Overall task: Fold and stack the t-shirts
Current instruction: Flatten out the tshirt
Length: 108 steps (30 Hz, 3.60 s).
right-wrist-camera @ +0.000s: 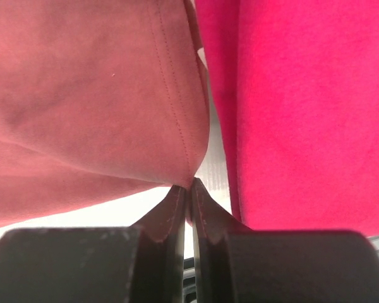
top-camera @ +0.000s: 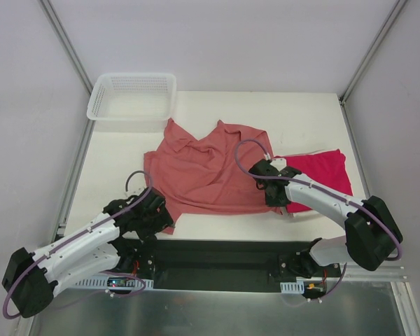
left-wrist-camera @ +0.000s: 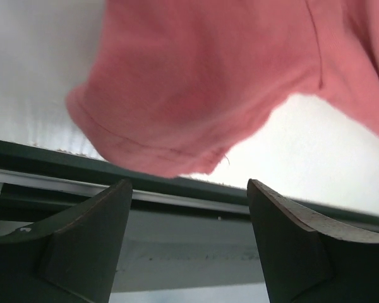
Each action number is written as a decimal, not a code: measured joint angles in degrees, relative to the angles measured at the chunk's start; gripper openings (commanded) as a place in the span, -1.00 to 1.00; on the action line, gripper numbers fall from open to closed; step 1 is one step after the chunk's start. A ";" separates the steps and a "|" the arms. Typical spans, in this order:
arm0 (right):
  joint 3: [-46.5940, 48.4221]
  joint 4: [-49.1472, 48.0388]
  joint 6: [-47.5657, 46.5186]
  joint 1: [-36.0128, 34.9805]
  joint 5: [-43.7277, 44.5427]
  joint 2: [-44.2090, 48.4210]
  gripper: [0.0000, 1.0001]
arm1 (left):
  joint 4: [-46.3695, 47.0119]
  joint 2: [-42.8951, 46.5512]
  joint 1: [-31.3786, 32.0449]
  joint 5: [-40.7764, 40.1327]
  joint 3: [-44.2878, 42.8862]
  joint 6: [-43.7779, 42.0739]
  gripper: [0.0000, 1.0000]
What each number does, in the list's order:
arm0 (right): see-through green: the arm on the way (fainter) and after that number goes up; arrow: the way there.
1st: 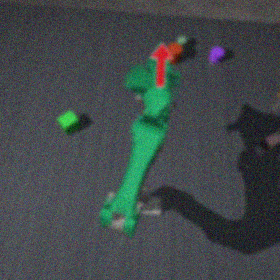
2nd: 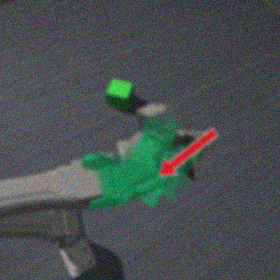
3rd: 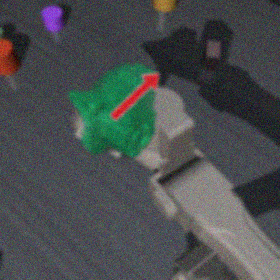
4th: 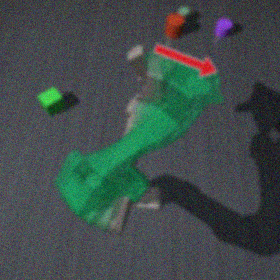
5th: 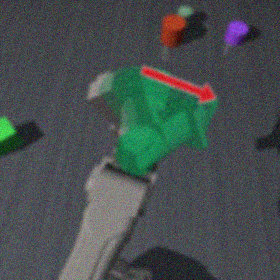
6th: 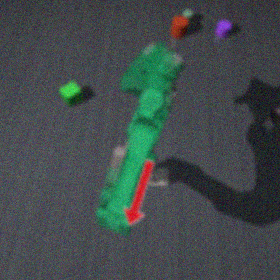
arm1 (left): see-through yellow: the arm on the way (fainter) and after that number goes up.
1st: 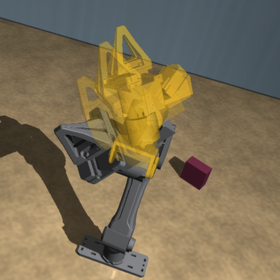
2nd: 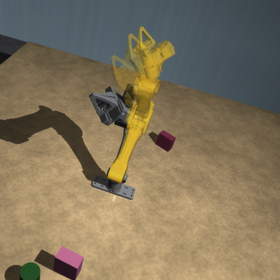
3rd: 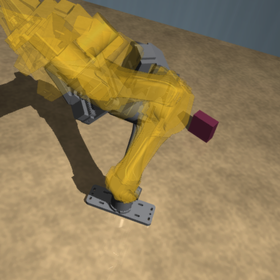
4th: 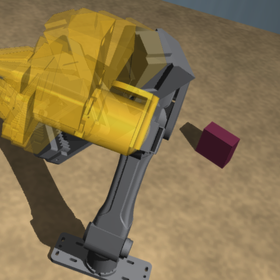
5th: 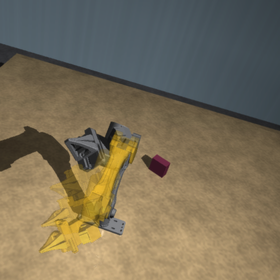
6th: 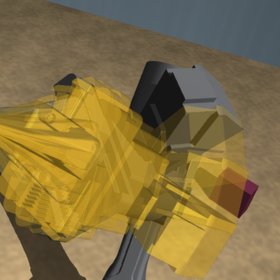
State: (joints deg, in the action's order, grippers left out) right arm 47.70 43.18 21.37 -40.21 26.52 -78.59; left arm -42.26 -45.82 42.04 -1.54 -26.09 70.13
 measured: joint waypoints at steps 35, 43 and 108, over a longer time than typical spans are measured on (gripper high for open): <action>30.08 -1.88 -15.58 -0.07 -20.98 31.82 -0.99 | -4.83 10.12 -5.42 -26.23 -56.74 -22.75 -1.00; 56.33 1.25 -18.47 -0.15 -41.57 31.54 -0.99 | 0.55 3.30 -5.42 -8.26 -89.50 -35.32 -1.00; 10.27 -17.20 -11.30 -0.66 -22.10 -18.56 0.93 | 14.43 -31.50 -18.18 -9.51 -19.02 -29.68 0.98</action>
State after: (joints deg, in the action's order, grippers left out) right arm 57.98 25.98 10.07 -40.86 4.43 -97.14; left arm -27.83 -77.32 23.86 -11.05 -45.10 40.45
